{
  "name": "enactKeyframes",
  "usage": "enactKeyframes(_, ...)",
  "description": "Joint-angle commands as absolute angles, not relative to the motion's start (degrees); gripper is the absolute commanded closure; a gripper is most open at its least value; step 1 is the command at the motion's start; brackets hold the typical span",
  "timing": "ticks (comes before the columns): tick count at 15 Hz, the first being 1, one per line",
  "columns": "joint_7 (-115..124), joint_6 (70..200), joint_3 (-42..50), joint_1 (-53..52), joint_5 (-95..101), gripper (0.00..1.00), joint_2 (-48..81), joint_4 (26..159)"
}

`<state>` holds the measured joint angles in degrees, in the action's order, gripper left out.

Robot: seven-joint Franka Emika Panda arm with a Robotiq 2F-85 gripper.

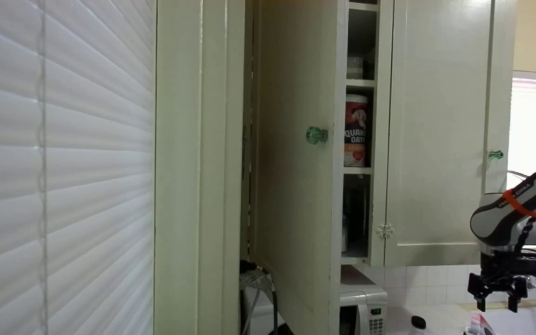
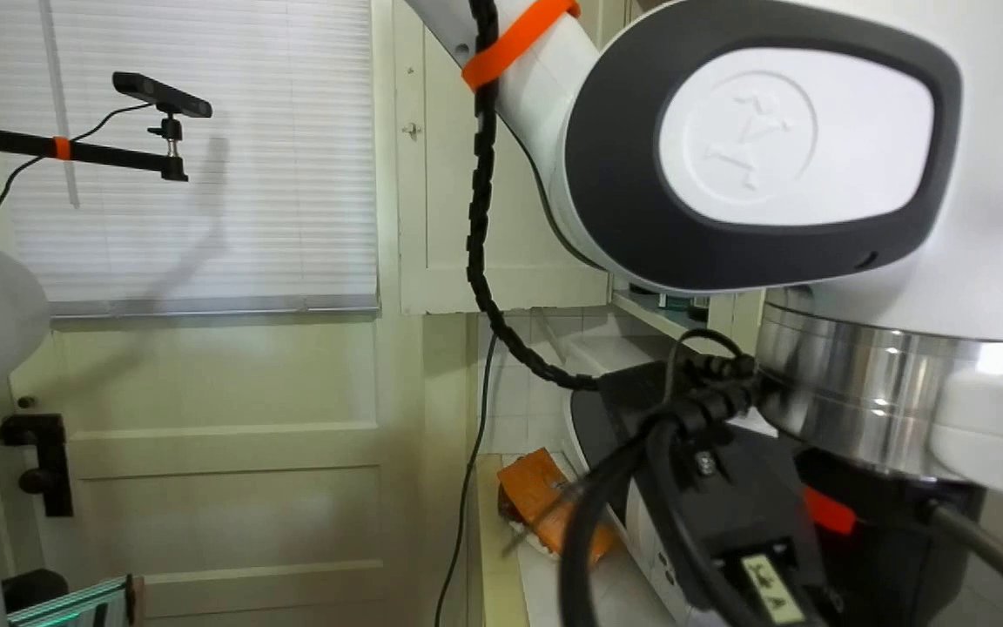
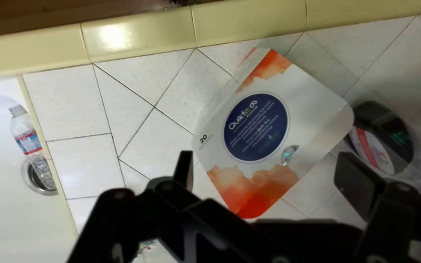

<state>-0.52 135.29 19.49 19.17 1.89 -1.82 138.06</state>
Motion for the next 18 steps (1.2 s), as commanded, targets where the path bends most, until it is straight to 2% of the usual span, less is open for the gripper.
enactKeyframes(1,-13.3,137.9,19.2,18.4,-1.7,0.00,-1.1,139.1)
enactKeyframes(9,-40.1,149.9,16.4,18.8,-6.2,0.02,5.1,139.4)
enactKeyframes(10,-44.3,150.9,15.6,19.0,-8.5,0.18,5.7,139.4)
enactKeyframes(11,-47.9,152.6,14.8,19.3,-10.8,0.27,6.2,139.5)
enactKeyframes(12,-51.2,154.1,13.9,19.5,-13.0,0.27,6.5,139.5)
enactKeyframes(16,-60.0,154.1,11.6,20.3,-19.4,0.59,8.5,138.4)
enactKeyframes(18,-53.2,151.6,13.7,19.3,-11.9,0.75,9.6,137.9)
